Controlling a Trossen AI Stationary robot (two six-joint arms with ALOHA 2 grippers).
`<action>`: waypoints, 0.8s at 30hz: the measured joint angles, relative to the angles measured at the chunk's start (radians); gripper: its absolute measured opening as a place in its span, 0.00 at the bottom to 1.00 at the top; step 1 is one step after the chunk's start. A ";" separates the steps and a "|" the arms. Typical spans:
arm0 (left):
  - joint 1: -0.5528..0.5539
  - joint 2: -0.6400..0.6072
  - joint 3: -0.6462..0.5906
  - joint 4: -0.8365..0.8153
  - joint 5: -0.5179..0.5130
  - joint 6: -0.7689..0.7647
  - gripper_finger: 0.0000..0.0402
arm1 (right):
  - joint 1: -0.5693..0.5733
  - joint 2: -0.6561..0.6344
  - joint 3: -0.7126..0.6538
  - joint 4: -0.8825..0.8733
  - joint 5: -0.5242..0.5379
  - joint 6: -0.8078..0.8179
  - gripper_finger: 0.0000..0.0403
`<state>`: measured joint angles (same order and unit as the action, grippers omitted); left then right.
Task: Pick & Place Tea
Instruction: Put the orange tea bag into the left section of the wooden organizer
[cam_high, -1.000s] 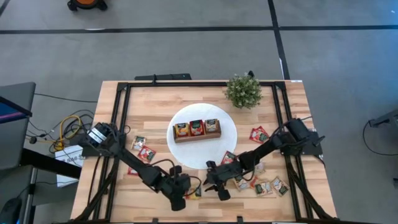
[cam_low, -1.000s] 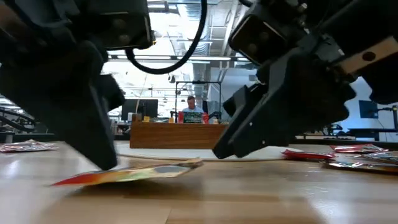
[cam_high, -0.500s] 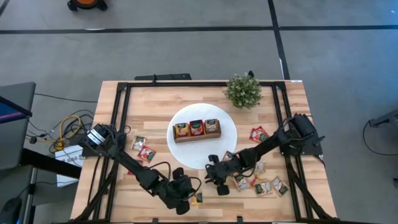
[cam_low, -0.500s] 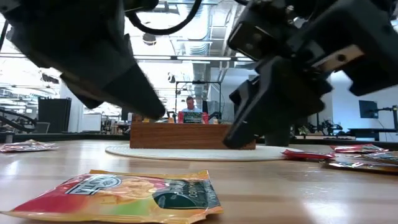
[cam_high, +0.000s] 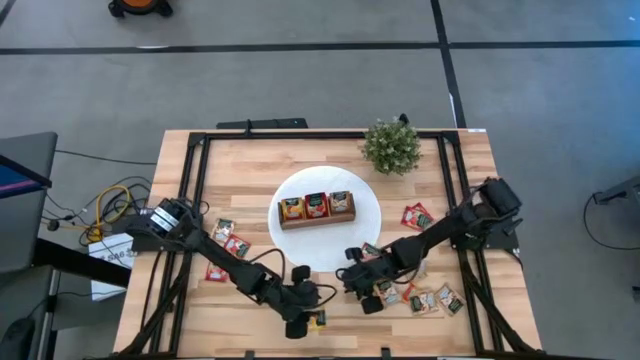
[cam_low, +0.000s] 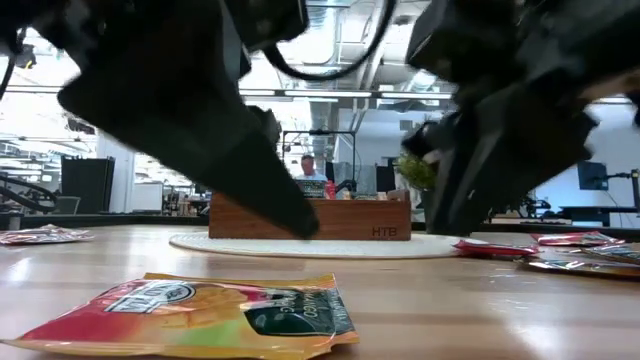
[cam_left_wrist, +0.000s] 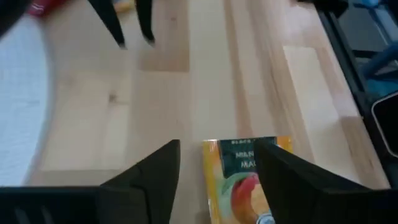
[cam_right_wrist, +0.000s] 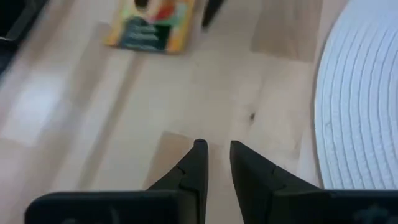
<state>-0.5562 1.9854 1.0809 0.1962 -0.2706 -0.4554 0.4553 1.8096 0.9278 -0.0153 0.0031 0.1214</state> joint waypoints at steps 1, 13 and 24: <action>0.007 0.010 0.000 0.006 0.011 0.009 0.51 | 0.007 -0.018 0.001 -0.021 0.001 -0.006 0.14; 0.033 0.097 0.005 0.040 0.039 0.160 0.47 | 0.101 -0.092 0.001 -0.063 0.132 -0.069 0.14; 0.033 0.096 0.006 -0.033 0.007 0.156 0.02 | 0.101 -0.092 0.001 -0.085 0.132 -0.069 0.14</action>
<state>-0.5229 2.0815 1.0866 0.1635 -0.2638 -0.2996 0.5560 1.7176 0.9283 -0.1003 0.1349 0.0521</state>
